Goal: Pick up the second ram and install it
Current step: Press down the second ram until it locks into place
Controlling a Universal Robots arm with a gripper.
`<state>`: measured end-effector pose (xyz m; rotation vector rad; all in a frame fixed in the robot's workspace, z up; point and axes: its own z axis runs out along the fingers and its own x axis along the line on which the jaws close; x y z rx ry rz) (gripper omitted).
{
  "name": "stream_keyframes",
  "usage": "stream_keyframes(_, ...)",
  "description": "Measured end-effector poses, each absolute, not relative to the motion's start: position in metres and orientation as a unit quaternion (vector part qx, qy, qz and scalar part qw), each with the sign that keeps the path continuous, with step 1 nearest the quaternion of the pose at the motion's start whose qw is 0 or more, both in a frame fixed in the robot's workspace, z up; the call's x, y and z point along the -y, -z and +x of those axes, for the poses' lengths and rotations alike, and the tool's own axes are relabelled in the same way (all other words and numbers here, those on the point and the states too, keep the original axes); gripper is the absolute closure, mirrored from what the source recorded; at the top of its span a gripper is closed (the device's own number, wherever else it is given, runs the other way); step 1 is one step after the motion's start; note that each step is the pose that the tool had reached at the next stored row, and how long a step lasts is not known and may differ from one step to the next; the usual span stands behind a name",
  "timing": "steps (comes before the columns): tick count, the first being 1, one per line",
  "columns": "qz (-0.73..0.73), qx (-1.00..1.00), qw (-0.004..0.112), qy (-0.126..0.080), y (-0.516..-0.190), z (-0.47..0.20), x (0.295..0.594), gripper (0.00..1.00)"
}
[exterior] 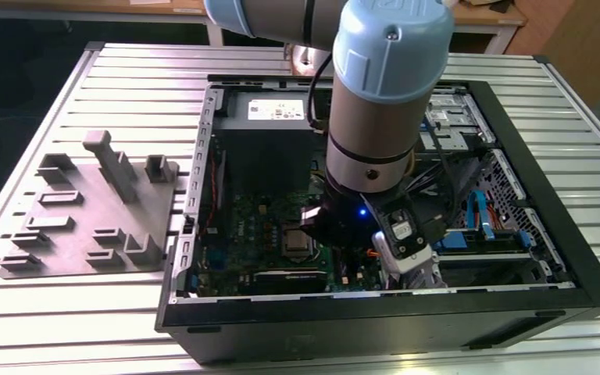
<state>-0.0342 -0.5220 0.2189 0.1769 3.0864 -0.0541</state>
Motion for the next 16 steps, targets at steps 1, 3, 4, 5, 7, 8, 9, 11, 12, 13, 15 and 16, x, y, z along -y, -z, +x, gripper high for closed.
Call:
stream_keyframes(1, 0.057, -0.998, 0.025, 0.017, -0.219, -0.034, 0.522, 0.9)
stream_keyframes(3, 0.057, -0.998, 0.025, 0.017, -0.218, -0.034, 0.522, 0.9)
stream_keyframes(4, 0.057, -0.998, 0.025, 0.017, -0.218, -0.034, 0.522, 0.9)
stream_keyframes(5, 0.057, -0.998, 0.025, 0.017, -0.217, -0.034, 0.522, 0.9)
stream_keyframes(7, 0.057, -0.998, 0.025, 0.017, -0.216, -0.034, 0.522, 0.9)
stream_keyframes(8, 0.057, -0.998, 0.025, 0.017, -0.216, -0.034, 0.522, 0.9)
stream_keyframes(9, 0.057, -0.998, 0.025, 0.017, -0.216, -0.034, 0.522, 0.9)
stream_keyframes(11, 0.057, -0.998, 0.025, 0.017, -0.216, -0.034, 0.522, 0.9)
stream_keyframes(12, 0.057, -0.998, 0.025, 0.016, -0.217, -0.034, 0.522, 0.9)
stream_keyframes(13, 0.057, -0.998, 0.025, 0.015, -0.219, -0.034, 0.521, 0.9)
stream_keyframes(15, 0.057, -0.998, 0.025, 0.016, -0.229, -0.034, 0.522, 0.9)
stream_keyframes(16, 0.057, -0.998, 0.025, 0.016, -0.233, -0.034, 0.522, 0.9)
